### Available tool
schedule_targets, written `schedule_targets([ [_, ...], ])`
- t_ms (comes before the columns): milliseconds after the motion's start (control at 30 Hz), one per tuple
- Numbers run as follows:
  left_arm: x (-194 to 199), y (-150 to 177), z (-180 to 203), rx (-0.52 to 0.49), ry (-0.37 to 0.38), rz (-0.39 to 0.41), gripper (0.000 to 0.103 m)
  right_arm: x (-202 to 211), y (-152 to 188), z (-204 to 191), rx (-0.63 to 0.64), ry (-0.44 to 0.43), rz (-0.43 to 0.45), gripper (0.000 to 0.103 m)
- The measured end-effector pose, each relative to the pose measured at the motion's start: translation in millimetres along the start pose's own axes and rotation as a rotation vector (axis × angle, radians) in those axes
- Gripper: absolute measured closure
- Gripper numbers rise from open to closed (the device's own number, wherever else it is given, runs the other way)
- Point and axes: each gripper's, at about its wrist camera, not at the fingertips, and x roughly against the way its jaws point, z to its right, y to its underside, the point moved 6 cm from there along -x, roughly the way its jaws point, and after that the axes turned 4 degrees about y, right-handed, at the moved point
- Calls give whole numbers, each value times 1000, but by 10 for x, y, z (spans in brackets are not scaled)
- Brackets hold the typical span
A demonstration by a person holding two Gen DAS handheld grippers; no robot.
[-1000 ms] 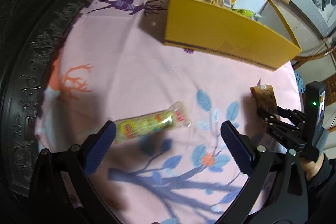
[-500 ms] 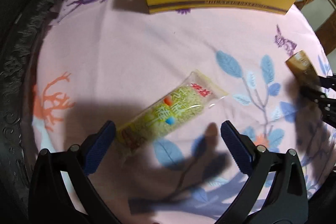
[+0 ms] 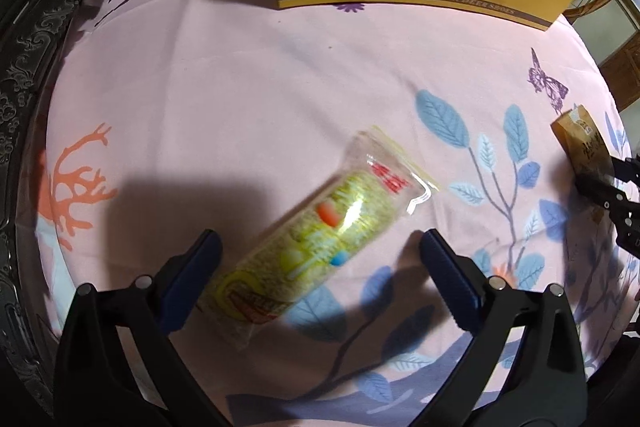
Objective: Organize snacks
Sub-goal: 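Grasp the long rice-cake bar with the left tool while the right tool holds the peanut bag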
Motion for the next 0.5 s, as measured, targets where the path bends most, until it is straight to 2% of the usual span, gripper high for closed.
schedule_targets([
  [333, 44, 244, 351, 7, -2, -18, 4, -10, -13, 7, 3, 0, -2, 53],
  [500, 46, 238, 322, 60, -12, 2, 4, -13, -12, 5, 6, 1, -1, 52],
])
